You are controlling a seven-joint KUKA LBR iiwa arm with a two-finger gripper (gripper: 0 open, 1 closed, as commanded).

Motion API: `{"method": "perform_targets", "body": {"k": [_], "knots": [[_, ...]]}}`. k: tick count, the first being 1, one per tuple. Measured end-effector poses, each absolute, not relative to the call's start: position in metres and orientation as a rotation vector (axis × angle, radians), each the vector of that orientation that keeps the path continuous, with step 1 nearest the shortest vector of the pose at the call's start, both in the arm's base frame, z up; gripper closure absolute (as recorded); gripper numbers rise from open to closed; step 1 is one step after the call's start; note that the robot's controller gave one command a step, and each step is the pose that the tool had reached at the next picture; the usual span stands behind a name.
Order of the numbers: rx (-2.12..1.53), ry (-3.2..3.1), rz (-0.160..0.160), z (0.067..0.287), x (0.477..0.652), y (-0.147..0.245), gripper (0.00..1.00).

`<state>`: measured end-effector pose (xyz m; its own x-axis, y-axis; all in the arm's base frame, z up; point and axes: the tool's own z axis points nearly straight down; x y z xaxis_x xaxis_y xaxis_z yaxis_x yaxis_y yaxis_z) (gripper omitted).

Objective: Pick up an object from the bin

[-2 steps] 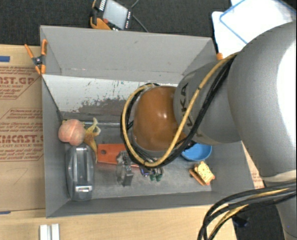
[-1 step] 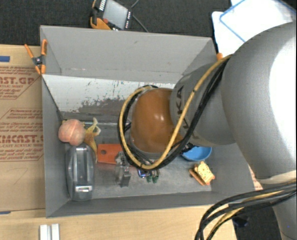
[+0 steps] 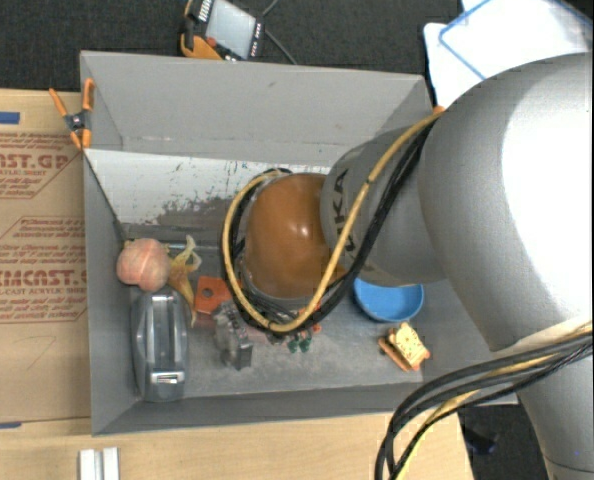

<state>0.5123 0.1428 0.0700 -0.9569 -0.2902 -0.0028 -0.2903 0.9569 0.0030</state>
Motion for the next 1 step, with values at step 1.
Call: {"method": "perform_targets", "body": {"k": [1], "knots": [[-0.461,3.105,0.006,0.0700,0.5123,0.1428,1.00]]}}
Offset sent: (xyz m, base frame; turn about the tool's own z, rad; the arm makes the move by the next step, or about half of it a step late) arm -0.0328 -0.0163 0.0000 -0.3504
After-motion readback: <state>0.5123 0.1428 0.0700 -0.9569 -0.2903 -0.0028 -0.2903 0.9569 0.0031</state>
